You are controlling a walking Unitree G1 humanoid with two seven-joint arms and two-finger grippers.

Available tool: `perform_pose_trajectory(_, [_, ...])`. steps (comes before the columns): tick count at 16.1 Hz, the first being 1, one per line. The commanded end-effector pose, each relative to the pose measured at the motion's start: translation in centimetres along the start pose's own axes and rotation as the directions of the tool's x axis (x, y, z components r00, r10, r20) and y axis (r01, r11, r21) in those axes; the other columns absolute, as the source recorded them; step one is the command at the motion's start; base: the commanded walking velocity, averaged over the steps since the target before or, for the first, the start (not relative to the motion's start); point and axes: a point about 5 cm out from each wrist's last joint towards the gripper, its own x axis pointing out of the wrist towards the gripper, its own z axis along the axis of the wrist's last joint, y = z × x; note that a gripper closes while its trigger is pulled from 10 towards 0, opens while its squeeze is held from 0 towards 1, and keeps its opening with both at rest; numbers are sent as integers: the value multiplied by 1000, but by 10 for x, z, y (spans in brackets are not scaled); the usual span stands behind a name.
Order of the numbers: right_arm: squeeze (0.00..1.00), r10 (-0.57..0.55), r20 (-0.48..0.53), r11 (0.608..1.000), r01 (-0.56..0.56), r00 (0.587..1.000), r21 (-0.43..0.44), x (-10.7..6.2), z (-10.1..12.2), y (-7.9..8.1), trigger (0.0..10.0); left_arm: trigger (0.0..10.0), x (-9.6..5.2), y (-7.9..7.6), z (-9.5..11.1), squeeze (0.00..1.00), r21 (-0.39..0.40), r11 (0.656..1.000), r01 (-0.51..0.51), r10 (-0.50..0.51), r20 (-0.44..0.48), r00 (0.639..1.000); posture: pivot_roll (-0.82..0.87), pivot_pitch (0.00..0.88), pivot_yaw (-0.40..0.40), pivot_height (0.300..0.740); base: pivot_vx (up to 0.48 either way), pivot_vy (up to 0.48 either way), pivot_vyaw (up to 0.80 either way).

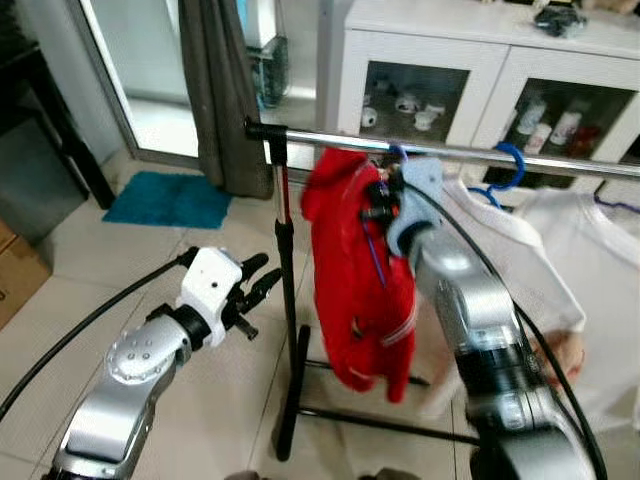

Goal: Hang hanger

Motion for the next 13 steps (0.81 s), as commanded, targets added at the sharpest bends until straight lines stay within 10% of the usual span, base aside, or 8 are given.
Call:
perform_pose_trajectory(1, [0,-18,28,1000,18,999,4,10,11,-5,10000,10000,2,-1,8,0,12,999,30,-31,18,999,20,54,-4,740,0,0,0])
perform_pose_trajectory(7, [0,-86,-15,996,86,996,0,42,32,-18,10000,10000,4,-1,20,0,19,996,89,-90,55,994,33,62,-16,740,0,0,0])
perform_pose_trajectory(12, [0,-46,-200,999,43,979,-17,41,-15,-15,10000,10000,4,2,33,0,-24,997,70,-65,161,985,28,61,-13,740,0,0,0])
perform_pose_trajectory(13, [149,-41,-210,999,40,977,-9,40,-18,-15,10000,10000,5,2,35,0,-27,997,71,-66,170,983,24,61,-7,740,0,0,0])
